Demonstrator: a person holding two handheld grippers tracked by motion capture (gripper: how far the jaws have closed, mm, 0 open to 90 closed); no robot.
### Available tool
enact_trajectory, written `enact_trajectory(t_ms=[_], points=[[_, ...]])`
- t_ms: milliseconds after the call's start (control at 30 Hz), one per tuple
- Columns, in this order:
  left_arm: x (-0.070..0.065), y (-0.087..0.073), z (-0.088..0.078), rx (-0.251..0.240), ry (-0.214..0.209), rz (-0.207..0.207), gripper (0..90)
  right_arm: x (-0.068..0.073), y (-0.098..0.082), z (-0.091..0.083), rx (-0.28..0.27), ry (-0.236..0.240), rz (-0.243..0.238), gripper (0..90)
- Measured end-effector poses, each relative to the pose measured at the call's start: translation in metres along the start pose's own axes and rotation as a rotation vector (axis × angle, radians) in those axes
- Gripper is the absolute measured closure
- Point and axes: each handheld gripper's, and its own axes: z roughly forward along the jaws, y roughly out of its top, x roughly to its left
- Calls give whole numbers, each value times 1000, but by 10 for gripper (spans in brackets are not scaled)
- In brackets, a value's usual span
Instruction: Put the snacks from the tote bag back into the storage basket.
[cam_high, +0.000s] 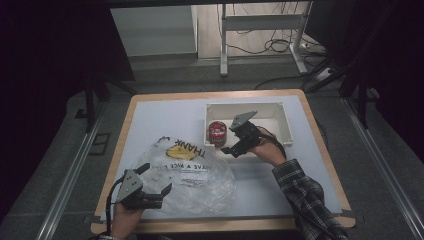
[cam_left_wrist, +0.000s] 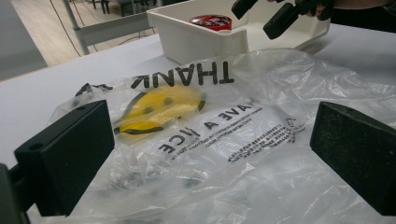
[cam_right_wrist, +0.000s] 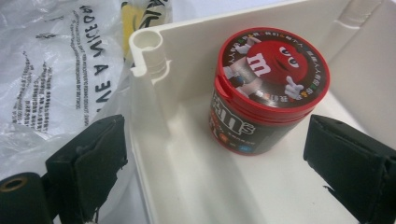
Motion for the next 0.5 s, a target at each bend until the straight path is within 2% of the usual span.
enact_trajectory(t_ms=[500], points=[[1,0,-1,-1,8,-2,0,7,0,-7,-13,-8,6,64]])
